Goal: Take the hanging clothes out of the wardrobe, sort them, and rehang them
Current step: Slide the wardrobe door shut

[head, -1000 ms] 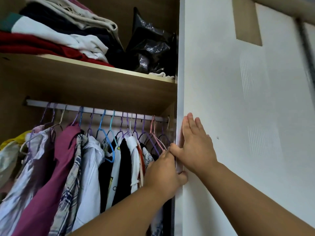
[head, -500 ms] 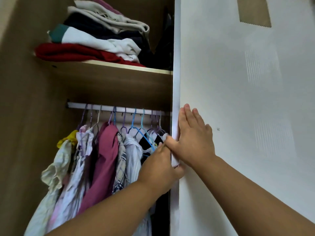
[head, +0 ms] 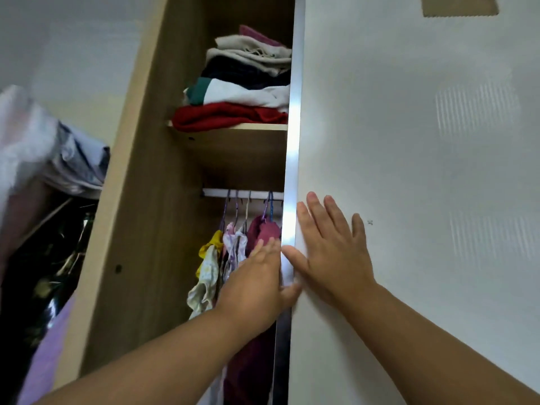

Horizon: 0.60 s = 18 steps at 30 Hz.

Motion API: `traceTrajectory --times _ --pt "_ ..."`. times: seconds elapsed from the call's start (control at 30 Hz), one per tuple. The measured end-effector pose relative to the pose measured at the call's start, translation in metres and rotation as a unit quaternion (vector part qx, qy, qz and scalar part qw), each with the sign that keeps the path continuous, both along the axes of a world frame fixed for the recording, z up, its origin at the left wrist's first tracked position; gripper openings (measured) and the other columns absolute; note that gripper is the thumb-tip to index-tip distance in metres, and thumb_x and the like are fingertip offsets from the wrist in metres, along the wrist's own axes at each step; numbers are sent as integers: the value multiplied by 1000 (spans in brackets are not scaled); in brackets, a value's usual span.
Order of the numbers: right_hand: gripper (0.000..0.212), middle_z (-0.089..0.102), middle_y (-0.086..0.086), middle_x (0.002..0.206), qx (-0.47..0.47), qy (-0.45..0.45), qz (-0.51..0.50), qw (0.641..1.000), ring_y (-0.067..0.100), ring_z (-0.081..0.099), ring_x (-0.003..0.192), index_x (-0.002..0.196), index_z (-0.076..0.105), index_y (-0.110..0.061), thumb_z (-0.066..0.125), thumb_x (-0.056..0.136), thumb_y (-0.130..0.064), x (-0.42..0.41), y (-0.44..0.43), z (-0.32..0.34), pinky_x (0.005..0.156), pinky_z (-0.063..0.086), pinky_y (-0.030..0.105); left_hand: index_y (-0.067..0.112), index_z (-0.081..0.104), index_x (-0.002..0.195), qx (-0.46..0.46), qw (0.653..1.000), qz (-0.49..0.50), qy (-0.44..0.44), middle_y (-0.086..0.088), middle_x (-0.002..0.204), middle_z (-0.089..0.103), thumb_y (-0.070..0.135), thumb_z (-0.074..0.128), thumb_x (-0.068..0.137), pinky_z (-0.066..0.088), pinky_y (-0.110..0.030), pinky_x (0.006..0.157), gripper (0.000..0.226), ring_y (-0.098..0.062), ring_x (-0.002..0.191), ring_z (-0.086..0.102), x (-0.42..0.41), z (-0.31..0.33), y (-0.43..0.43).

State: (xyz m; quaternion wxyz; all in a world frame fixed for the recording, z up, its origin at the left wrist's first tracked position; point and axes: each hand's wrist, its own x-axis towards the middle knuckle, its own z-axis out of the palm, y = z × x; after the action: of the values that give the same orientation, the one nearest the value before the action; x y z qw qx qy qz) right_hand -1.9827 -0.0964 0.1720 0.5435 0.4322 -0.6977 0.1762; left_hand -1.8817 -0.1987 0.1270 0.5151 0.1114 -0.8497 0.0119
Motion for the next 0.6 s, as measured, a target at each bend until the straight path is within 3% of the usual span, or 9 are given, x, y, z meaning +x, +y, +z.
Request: traceTrajectory --times 0.2,0.47,0.6 --pt "70 24 4 155 15 51 17 998 29 23 142 145 34 -28 24 87 -66 23 -26 -10 109 9 56 28 1 150 -51 987 149 44 7 159 -6 64 44 85 -5 -32 108 87 -11 136 -23 38 -6 -28" --pt "68 36 7 150 26 84 44 995 31 33 138 139 46 -23 36 85 -62 59 -69 -20 107 22 58 30 -11 148 -1 957 276 94 4 156 -22 72 48 77 -11 -39 108 102 -17 135 -33 90 -11 -60" --pt "69 40 7 148 33 94 59 993 31 36 136 137 49 -21 40 83 -62 72 -86 -33 106 22 57 23 -12 149 31 944 308 110 1 157 -19 74 49 73 -9 -38 111 110 -18 139 -29 113 -12 -76"
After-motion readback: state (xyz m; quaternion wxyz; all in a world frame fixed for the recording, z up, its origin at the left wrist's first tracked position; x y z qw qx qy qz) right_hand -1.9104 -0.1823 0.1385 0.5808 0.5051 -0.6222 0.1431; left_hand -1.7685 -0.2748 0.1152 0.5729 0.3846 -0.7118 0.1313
